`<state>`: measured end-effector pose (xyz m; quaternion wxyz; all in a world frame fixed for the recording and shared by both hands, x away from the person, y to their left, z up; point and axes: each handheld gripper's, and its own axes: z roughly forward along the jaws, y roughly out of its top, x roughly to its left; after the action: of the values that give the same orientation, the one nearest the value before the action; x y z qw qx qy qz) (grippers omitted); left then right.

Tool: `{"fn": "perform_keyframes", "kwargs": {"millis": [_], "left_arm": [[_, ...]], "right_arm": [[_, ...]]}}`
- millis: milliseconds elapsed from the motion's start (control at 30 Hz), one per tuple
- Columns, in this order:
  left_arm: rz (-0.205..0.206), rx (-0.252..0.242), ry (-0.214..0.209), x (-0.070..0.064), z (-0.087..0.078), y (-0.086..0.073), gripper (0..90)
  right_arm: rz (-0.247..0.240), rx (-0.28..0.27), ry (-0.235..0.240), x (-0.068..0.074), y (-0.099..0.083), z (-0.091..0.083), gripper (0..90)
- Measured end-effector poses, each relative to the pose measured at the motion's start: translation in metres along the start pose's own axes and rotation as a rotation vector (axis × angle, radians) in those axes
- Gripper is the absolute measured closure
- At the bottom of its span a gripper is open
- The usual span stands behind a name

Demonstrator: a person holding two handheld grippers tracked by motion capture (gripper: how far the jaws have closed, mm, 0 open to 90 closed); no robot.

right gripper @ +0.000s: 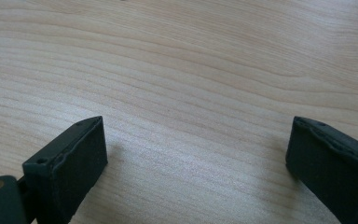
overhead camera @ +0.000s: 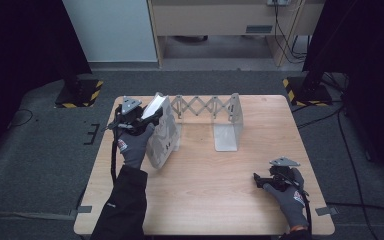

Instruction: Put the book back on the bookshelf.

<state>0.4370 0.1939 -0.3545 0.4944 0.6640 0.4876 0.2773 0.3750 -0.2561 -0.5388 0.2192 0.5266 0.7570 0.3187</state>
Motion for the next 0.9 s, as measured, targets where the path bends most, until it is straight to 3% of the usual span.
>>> {"fn": "perform_keyframes", "kwargs": {"millis": [267, 600, 767, 900], "left_arm": [[-0.002, 0.029, 0.041, 0.001, 0.030, 0.001, 52.2], [-0.021, 0.029, 0.053, 0.001, 0.059, -0.004, 52.2], [0.003, 0.043, 0.083, -0.004, 0.072, -0.005, 52.1], [0.005, 0.021, 0.088, -0.006, 0.076, -0.007, 52.0]], "right_arm": [[-0.002, -0.001, 0.000, 0.000, 0.000, 0.000, 5.4], [-0.001, 0.001, 0.002, 0.000, 0.000, 0.000, 5.4], [0.000, 0.001, 0.002, 0.000, 0.000, 0.000, 5.4], [-0.001, 0.001, 0.001, 0.000, 0.000, 0.000, 5.3]]}}
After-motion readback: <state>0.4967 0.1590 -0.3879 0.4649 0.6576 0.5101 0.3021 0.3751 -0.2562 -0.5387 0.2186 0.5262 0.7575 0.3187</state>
